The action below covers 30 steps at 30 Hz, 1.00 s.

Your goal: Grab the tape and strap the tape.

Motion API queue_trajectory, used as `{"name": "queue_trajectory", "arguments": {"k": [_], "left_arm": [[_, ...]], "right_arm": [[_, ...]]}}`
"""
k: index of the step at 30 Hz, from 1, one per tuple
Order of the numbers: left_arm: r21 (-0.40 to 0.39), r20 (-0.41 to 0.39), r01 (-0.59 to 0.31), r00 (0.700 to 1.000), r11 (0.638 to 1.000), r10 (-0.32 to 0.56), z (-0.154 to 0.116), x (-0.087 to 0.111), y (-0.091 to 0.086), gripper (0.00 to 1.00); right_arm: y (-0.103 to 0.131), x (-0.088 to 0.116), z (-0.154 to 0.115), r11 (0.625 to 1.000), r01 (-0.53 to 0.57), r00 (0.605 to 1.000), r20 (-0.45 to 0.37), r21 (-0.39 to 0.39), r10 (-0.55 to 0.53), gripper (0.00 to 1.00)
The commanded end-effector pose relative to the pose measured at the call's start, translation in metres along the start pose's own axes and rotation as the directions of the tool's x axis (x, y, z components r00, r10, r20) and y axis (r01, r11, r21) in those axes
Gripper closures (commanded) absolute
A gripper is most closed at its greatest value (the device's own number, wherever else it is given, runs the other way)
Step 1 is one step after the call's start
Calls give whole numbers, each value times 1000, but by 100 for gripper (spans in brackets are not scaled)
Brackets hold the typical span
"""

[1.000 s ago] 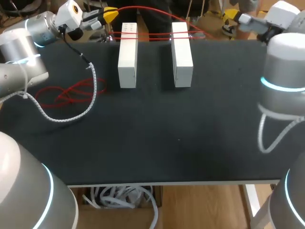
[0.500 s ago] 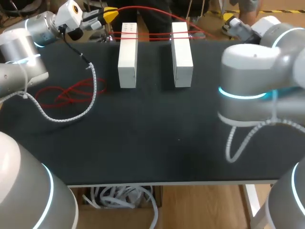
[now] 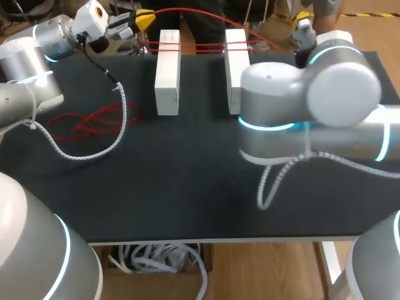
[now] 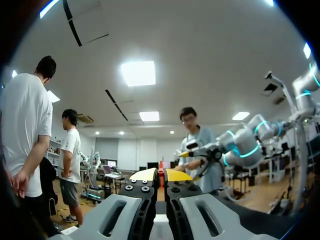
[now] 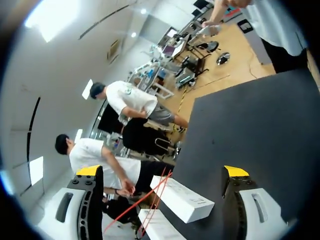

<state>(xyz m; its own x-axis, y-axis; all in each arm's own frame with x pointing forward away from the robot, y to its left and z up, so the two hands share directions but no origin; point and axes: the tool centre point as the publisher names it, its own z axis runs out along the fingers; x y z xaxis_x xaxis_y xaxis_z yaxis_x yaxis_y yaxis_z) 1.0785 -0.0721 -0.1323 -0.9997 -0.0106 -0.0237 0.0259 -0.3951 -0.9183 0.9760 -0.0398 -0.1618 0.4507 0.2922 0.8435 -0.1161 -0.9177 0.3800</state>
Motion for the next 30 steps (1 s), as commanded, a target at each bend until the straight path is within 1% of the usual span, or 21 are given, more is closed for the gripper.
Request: {"name": "queue_trajectory", "arguments": {"k": [1,3,6,7,8,29,30], "left_arm": [[-1,4,-1,1000,1000,1,1,2,-1,100],[-1,4,-1,1000,1000,1,1,2,-1,100],[-1,4,-1,1000,1000,1,1,2,-1,100],[-1,4,-1,1000,1000,1,1,2,-1,100],[-1,4,-1,1000,1000,1,1,2,-1,100],[-1,4,-1,1000,1000,1,1,2,-1,100],[-1,4,-1,1000,1000,1,1,2,-1,100]], "right_arm": [[-12,12,-4,975,-222,929,300,-19,217,0],[-15,16,-1,963,-270,909,328,-3,256,0],[-19,20,4,952,-306,906,306,1,291,0],[-21,20,6,950,-311,912,279,-13,302,0],[-24,19,8,951,-308,918,256,-26,304,0],[-24,19,8,951,-308,918,256,-26,304,0],[-25,14,8,939,-344,911,235,-21,339,0]]}}
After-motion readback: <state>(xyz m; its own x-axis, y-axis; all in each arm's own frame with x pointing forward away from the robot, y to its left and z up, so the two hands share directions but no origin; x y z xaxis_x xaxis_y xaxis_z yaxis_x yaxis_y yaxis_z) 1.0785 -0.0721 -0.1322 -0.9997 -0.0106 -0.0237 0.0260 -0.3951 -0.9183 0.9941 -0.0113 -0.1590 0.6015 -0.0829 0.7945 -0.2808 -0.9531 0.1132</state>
